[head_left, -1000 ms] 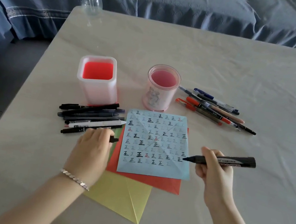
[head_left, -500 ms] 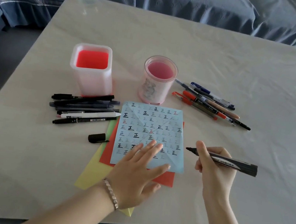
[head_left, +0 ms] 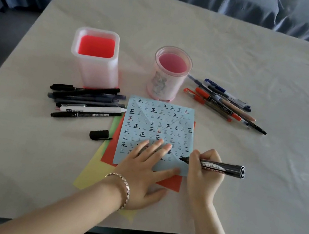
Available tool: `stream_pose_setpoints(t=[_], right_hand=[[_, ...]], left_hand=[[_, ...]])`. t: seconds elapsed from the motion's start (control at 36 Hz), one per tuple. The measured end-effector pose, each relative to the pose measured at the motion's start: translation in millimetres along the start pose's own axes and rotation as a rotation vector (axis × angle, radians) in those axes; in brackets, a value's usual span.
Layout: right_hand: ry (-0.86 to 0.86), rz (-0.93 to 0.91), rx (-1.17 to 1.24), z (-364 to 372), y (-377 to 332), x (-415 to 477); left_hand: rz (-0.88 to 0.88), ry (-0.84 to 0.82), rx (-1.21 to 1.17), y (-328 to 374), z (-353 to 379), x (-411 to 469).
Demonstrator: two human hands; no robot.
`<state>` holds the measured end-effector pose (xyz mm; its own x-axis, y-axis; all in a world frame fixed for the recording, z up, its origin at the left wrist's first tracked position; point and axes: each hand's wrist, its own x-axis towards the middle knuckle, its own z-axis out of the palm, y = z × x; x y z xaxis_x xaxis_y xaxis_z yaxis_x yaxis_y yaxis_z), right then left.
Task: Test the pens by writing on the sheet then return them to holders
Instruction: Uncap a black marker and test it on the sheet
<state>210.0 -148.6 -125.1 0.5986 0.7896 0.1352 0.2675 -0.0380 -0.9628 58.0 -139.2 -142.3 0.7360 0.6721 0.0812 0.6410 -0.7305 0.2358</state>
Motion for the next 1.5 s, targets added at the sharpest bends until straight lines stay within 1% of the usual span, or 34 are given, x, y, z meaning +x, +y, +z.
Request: stream_pose_setpoints(t=[0.11, 0.28, 0.78, 0.97, 1.11, 1.33, 1.5], right_hand=[[-0.029, -0.022, -0.063, 0.0, 1.0, -1.2], [-0.007, -0.001, -0.117, 0.9, 2.3, 0.1], [-0.028, 0.011, -0.109, 1.2, -0.4, -0.6], [0.039, -0.012, -0.144, 0.0, 1.5, -0.2], [0.033, 0.011, -0.118, -0.5, 2.6, 0.4], [0.022, 0.020, -0.140, 0.5, 3.4, 0.4], [0.037, 0.031, -0.099, -0.2, 3.2, -1.0]], left_hand=[[-0.010, -0.023, 0.010, 0.2, 0.2, 0.0], [-0.013, -0.034, 0.004, 0.1, 0.1, 0.2], [-0.015, -0.040, -0.005, 0.7, -3.3, 0.6], [-0.015, -0.039, -0.007, 1.0, -3.4, 0.6], [-0.014, -0.032, -0.022, 0.6, -2.5, 0.8], [-0.016, -0.023, -0.025, 0.2, -2.0, 0.8], [-0.013, -0.037, -0.014, 0.0, -1.2, 1.3]])
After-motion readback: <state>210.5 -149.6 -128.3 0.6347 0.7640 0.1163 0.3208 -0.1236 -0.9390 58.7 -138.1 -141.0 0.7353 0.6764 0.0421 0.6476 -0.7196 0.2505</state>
